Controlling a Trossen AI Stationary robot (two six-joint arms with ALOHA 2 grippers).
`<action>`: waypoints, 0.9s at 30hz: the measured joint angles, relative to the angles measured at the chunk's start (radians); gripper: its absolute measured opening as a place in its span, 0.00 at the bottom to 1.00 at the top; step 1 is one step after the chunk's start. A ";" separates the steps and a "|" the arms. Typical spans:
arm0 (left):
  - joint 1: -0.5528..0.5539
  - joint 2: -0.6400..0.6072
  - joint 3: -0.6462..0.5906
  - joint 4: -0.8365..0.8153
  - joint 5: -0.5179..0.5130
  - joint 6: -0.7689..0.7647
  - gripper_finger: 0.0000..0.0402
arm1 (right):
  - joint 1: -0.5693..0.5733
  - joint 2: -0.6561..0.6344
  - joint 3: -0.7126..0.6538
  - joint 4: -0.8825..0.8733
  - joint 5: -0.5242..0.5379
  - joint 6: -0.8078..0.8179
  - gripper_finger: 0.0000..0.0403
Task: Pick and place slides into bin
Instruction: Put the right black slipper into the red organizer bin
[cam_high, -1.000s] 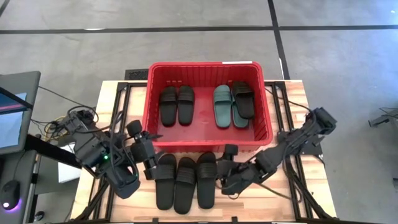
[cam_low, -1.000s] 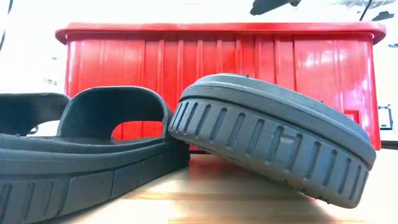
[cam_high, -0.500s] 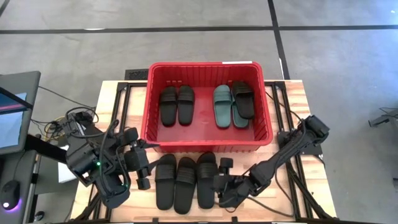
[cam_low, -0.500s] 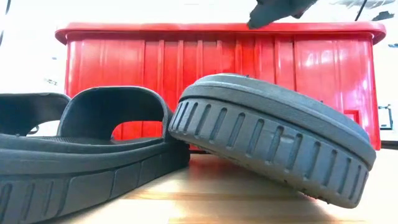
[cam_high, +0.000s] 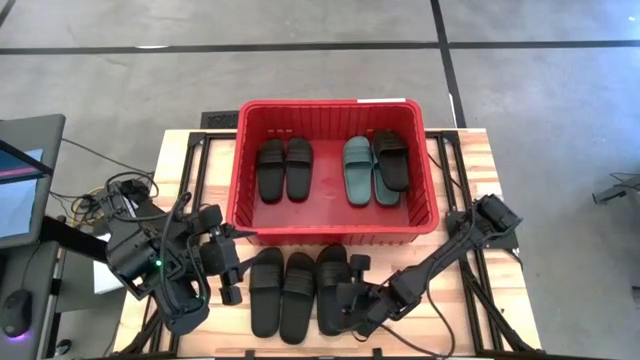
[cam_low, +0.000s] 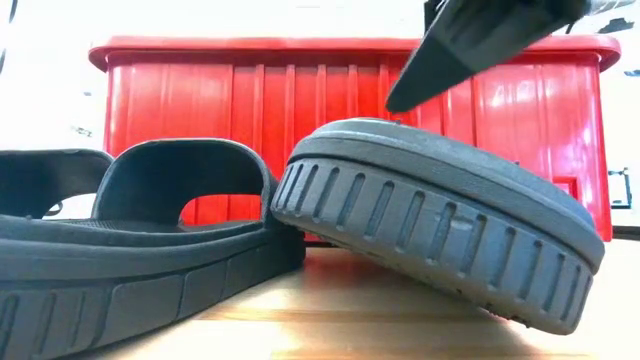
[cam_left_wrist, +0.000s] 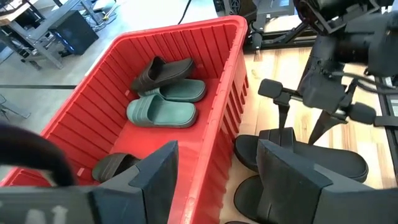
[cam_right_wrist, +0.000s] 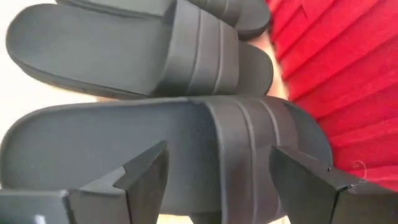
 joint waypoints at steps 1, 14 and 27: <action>0.000 0.000 0.000 0.000 0.000 0.000 0.51 | 0.000 0.008 0.005 -0.009 0.002 0.000 0.65; 0.000 0.000 0.000 0.000 -0.008 0.000 0.51 | -0.039 0.085 0.081 -0.164 0.075 0.074 0.58; 0.000 0.000 0.000 0.000 -0.021 -0.007 0.51 | -0.020 0.085 0.105 -0.224 0.088 0.079 0.04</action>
